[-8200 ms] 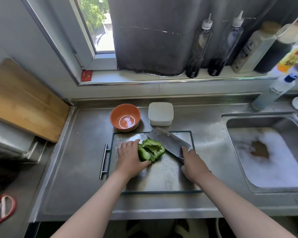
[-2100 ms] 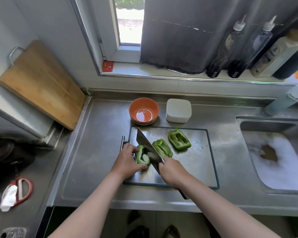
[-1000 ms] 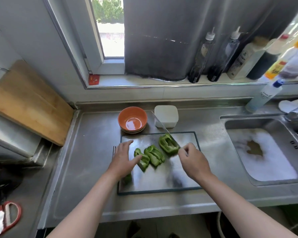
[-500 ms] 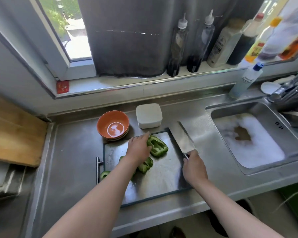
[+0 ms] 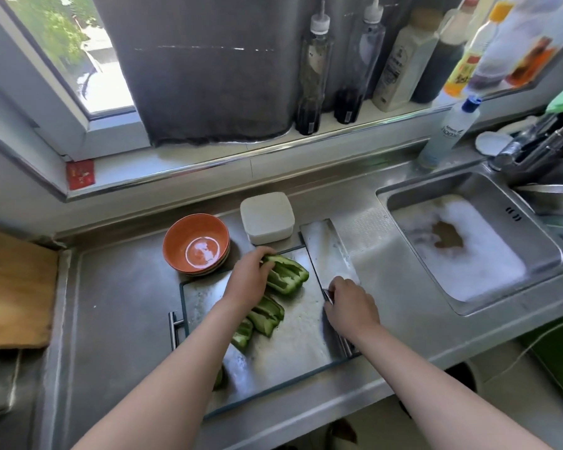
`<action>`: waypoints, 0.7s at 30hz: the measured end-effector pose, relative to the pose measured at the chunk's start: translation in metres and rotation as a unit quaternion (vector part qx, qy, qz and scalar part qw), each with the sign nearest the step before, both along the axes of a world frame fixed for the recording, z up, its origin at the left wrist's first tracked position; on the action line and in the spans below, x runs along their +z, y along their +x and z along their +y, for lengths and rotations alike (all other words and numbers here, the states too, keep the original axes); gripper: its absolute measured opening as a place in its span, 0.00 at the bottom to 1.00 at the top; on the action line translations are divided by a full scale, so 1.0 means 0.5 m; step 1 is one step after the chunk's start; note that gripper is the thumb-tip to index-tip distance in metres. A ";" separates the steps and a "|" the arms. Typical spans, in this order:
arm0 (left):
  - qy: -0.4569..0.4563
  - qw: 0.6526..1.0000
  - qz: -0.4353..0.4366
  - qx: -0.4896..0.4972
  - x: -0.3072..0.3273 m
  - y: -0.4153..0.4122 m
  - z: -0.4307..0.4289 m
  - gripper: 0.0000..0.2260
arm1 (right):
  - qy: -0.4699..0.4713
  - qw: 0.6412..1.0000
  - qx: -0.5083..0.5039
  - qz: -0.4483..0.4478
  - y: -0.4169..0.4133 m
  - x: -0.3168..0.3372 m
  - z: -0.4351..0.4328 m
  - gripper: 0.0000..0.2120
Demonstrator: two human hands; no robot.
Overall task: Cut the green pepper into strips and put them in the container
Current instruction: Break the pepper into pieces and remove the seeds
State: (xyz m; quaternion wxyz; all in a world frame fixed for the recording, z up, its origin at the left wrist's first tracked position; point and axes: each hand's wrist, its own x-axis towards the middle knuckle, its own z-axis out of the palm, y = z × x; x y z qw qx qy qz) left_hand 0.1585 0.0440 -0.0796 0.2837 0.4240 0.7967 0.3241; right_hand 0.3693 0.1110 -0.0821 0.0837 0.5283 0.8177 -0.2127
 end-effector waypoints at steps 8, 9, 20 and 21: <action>0.084 0.984 -0.155 -0.021 0.093 0.058 0.046 0.10 | -0.233 0.853 -0.233 0.404 0.030 0.158 0.085 0.10; 0.090 0.982 -0.164 -0.034 0.107 0.083 0.060 0.11 | -0.241 0.854 -0.222 0.404 0.049 0.174 0.094 0.08; 0.036 0.951 -0.254 -0.174 0.143 0.519 0.236 0.08 | 0.029 0.917 -0.270 0.293 0.462 0.171 0.172 0.02; 0.020 0.946 -0.262 -0.191 0.138 0.566 0.249 0.10 | 0.064 0.922 -0.265 0.276 0.511 0.161 0.178 0.02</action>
